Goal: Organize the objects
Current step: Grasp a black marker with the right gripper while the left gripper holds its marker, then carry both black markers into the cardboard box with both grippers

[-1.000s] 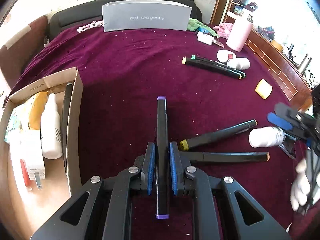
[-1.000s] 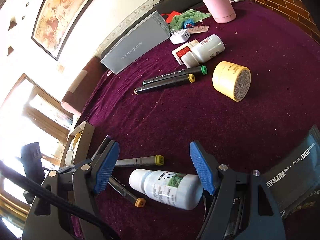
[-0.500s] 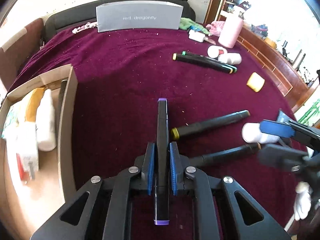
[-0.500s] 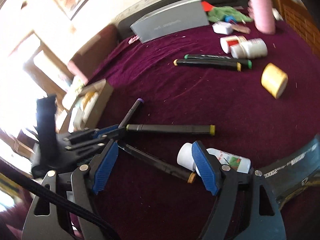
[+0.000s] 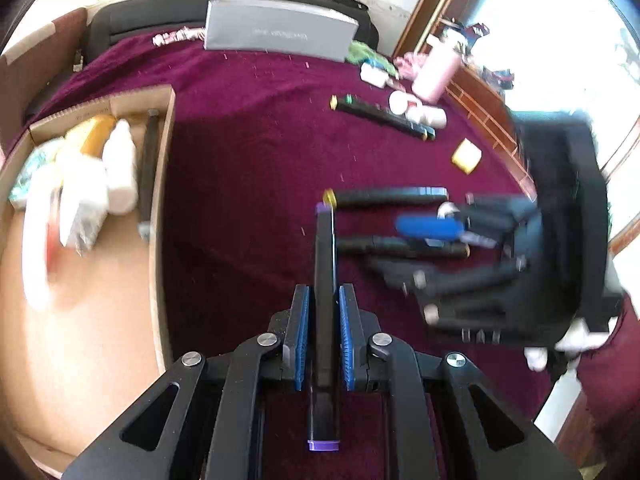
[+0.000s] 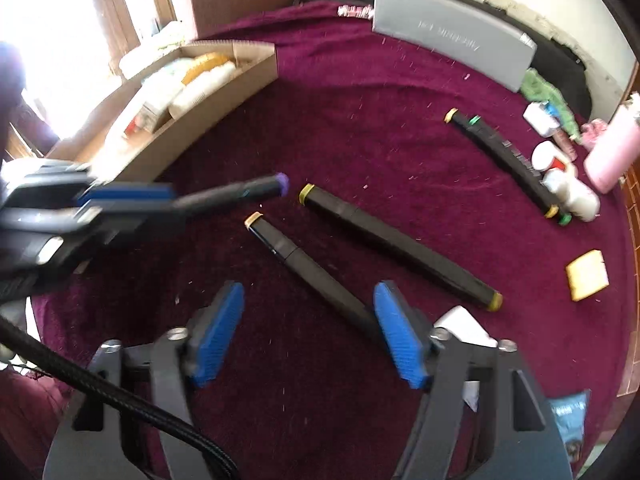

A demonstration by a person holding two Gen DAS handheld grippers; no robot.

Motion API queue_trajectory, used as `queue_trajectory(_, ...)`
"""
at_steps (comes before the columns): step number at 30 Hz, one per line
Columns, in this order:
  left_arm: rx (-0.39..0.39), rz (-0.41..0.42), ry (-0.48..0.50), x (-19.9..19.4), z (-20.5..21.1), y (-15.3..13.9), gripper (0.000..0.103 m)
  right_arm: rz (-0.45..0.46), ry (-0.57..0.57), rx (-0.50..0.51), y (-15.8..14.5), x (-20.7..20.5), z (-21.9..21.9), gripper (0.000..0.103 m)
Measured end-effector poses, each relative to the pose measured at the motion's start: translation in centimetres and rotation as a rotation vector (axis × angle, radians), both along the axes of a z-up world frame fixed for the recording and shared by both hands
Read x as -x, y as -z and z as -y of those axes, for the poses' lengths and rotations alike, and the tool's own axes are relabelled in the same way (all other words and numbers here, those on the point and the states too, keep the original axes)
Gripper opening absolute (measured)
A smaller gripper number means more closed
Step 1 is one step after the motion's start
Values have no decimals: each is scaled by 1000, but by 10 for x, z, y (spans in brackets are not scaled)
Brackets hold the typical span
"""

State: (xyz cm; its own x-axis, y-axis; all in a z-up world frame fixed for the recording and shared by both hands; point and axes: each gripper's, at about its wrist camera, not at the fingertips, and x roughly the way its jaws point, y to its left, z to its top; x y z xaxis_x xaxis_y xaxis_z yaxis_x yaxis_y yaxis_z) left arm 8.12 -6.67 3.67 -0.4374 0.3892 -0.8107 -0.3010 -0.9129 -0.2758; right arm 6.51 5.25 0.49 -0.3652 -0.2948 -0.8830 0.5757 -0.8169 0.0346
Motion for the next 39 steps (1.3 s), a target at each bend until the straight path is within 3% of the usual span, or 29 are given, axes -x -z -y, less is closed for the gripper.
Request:
queue_trajectory(2, 9, 25, 8, -1, -5, 10, 12, 4, 6, -15, 5, 7, 4, 52)
queue_trajectory(4, 19, 19, 7, -2, -9, 14, 12, 17, 30, -45, 4, 9, 7, 34)
queue_trajectory(7, 57, -11, 3, -4, -17, 15, 12, 40, 71, -78, 1, 4, 5, 15)
queue_trajectory(8, 65, -23, 0, -4, -18, 15, 12, 46, 85, -87, 1, 2, 4, 13)
queue_trajectory(12, 131, -91, 0, -8, -29, 17, 13, 78, 154, -59, 0, -6, -3, 13)
queue_trajectory(15, 171, -111, 41, -12, -39, 17, 14, 43, 210, -37, 1, -11, -2, 14)
queue_trajectory(20, 53, -52, 34, -13, -20, 15, 11, 15, 281, 13, 0, -16, -7, 13)
queue_trajectory(25, -15, -81, 6, -27, -2, 2, 11, 36, 335, 134, -8, -24, -23, 13)
queue_trajectory(32, -57, -139, -1, -47, 9, -17, 11, -1, 360, 285, -34, -47, -34, 13)
queue_trajectory(39, -80, -192, -30, -63, 26, -34, 11, -67, 337, 337, -63, -64, -25, 13)
